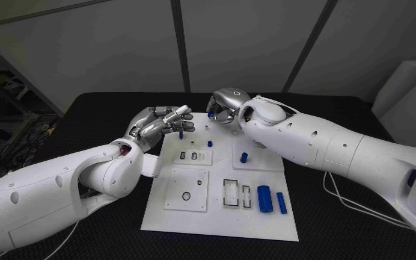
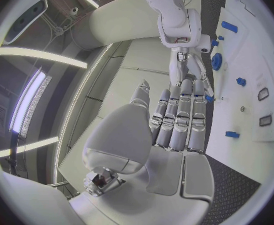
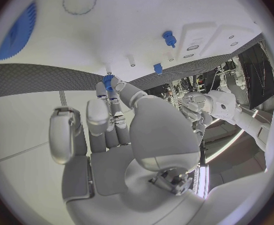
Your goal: Assemble the parts on the task board
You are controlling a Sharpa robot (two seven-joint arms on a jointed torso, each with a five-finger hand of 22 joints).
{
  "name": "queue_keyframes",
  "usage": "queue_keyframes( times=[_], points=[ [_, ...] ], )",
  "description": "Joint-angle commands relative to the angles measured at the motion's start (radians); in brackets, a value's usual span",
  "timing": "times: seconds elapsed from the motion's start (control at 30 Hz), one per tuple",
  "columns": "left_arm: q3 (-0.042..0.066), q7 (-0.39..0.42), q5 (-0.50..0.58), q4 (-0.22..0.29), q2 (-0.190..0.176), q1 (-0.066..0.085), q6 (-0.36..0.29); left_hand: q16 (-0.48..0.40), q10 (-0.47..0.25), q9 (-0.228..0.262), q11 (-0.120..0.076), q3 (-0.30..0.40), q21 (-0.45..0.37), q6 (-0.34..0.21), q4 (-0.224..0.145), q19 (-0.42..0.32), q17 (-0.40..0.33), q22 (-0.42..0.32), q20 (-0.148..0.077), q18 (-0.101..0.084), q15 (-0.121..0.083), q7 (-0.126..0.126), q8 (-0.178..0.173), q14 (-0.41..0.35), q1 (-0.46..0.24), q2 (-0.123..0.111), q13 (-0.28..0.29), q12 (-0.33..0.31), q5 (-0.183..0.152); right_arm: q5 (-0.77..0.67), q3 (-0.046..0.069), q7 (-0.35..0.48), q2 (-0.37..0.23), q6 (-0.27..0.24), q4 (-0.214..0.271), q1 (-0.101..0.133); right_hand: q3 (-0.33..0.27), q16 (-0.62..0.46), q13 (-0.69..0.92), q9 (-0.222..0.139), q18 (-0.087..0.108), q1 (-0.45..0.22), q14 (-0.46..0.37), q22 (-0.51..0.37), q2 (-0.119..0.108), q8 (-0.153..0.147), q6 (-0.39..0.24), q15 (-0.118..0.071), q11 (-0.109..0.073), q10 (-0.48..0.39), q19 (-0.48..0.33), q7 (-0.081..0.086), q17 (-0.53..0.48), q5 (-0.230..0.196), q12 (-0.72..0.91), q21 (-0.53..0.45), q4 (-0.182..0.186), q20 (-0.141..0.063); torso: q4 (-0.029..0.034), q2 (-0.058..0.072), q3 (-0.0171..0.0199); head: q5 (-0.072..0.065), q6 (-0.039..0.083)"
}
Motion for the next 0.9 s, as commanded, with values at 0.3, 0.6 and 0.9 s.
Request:
queue_keyframes(
  times=[0.3,0.6,0.9],
  points=[
    [0.001,0.002,-0.001,0.003,0.002,0.007,0.014,-0.001,0.005,0.0,0.004,-0.008,0.005,0.001,0.001,0.006,0.002,-0.001,0.001,-0.004,0.002,0.003,-0.006,0.007,-0.004,0.003,-0.001,-0.006,-0.006,-0.002,0.001,0.002,0.017,0.041,-0.019,0.003,0.005,0.006,-0.003,0.002,-0.012,-0.001,0.005,0.056,-0.007,-0.009,-0.001,-0.002,0.002,-0.01,0.002,0.006,0.0,0.007,-0.004,0.003,0.003,0.0,0.0005,0.002,0.0002,0.002,-0.009],
    [0.001,0.001,-0.001,0.001,0.002,0.008,0.015,-0.001,0.005,0.0,0.004,-0.008,0.005,0.001,0.001,0.006,0.002,-0.001,0.001,-0.004,0.002,0.003,-0.006,0.007,-0.004,0.003,-0.001,-0.006,-0.006,-0.01,0.0,-0.011,0.016,0.06,-0.019,0.003,0.004,0.006,-0.003,0.002,-0.011,-0.004,0.005,0.054,-0.008,-0.01,-0.002,-0.001,0.003,-0.013,0.001,0.006,-0.001,0.006,-0.004,0.002,0.004,0.001,-0.0012,0.003,0.0005,0.005,-0.013],
    [0.001,0.001,-0.001,-0.001,0.002,0.009,0.015,-0.001,0.005,0.0,0.004,-0.008,0.005,0.001,0.001,0.006,0.002,-0.001,0.001,-0.004,0.002,0.003,-0.006,0.007,-0.004,0.003,-0.001,-0.006,-0.006,-0.015,0.0,-0.017,0.014,0.059,-0.012,0.003,0.004,0.003,-0.005,0.002,-0.009,-0.007,0.003,0.046,-0.014,-0.013,-0.005,0.0,0.004,-0.019,-0.005,0.007,-0.008,0.006,-0.005,-0.002,0.005,0.002,-0.0009,0.003,-0.0002,0.005,-0.015]
  ],
)
